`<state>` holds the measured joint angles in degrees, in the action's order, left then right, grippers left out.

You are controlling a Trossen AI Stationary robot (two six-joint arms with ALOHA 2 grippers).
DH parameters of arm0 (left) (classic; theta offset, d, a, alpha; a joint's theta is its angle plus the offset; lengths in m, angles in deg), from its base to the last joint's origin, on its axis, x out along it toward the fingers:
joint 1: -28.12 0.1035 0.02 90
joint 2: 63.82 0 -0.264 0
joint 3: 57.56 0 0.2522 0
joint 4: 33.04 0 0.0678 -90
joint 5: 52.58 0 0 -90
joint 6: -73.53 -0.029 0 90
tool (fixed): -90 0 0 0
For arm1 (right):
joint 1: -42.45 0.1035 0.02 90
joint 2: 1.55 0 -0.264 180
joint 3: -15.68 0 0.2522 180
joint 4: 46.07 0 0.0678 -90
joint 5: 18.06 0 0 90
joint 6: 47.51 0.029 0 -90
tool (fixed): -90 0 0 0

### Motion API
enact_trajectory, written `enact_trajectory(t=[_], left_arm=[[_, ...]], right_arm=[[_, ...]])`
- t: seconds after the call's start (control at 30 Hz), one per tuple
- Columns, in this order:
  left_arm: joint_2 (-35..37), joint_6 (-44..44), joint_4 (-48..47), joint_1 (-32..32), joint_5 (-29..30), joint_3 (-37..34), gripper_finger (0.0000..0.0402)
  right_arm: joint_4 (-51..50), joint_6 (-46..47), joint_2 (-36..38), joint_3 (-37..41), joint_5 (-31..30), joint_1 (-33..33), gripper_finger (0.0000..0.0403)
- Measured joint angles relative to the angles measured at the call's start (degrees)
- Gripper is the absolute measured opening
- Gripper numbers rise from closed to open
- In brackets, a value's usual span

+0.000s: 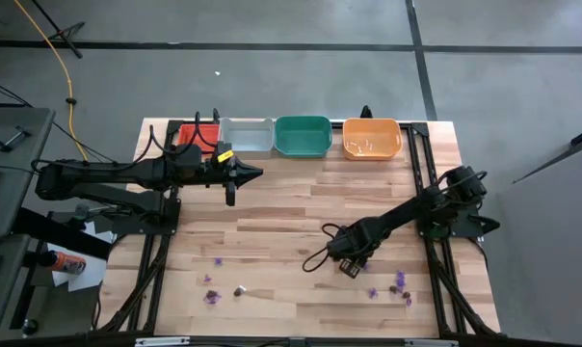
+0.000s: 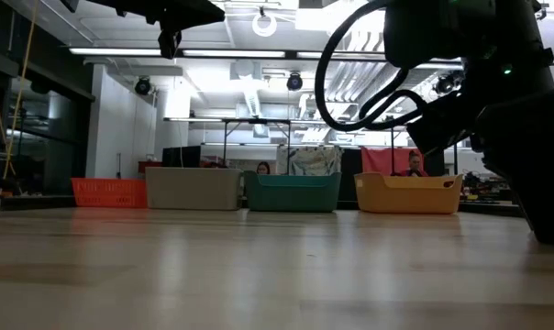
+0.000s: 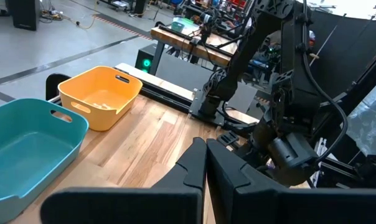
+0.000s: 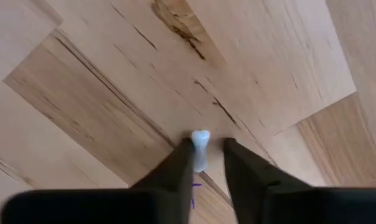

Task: Sort Halloween decoration
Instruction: Put the white bone into the yellow bin

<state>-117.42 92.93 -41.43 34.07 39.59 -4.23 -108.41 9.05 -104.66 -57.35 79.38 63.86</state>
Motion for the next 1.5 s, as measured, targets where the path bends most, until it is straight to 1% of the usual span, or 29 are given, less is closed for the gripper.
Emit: enact_trajectory(t=[0.1, 0.13, 0.17, 0.27, 0.37, 0.57, 0.9, 1.07, 1.17, 1.33, 1.5], left_arm=[[0.0, 0.0, 0.0, 0.0, 0.0, 0.0, 0.0000], [0.0, 0.0, 0.0, 0.0, 0.0, 0.0, 0.0000], [0.0, 0.0, 0.0, 0.0, 0.0, 0.0, 0.0000], [0.0, 0.0, 0.0, 0.0, 0.0, 0.0, 0.0000], [0.0, 0.0, 0.0, 0.0, 0.0, 0.0, 0.0001], [0.0, 0.0, 0.0, 0.0, 0.0, 0.0, 0.0001], [0.0, 0.0, 0.0, 0.0, 0.0, 0.0, 0.0001], [0.0, 0.0, 0.0, 0.0, 0.0, 0.0, 0.0001], [0.0, 0.0, 0.0, 0.0, 0.0, 0.0, 0.0001], [0.0, 0.0, 0.0, 0.0, 0.0, 0.0, 0.0001], [0.0, 0.0, 0.0, 0.0, 0.0, 0.0, 0.0001]], right_arm=[[0.0, 0.0, 0.0, 0.0, 0.0, 0.1, 0.0023], [0.0, -0.1, 0.0, 0.0, -0.1, 0.1, 0.0013], [0.0, -0.2, 0.0, 0.0, -0.1, 0.1, 0.0009], [0.0, -0.3, 0.1, 0.0, -0.5, 0.1, 0.0016], [-0.2, -0.5, 1.1, 0.2, -2.1, 0.2, 0.0005], [-0.9, 2.5, 7.9, 0.2, -10.1, 0.0, 0.0002], [-2.2, 5.1, 26.1, 0.2, -27.7, -4.7, 0.0001], [-1.9, 5.0, 32.5, 0.1, -36.1, -9.5, 0.0001], [-0.5, 3.6, 34.2, 0.1, -38.4, -13.8, 0.0000], [5.9, -2.0, 34.2, 0.1, -38.3, -23.6, 0.0000], [11.2, -5.5, 33.5, 0.1, -35.7, -36.5, 0.0000]])
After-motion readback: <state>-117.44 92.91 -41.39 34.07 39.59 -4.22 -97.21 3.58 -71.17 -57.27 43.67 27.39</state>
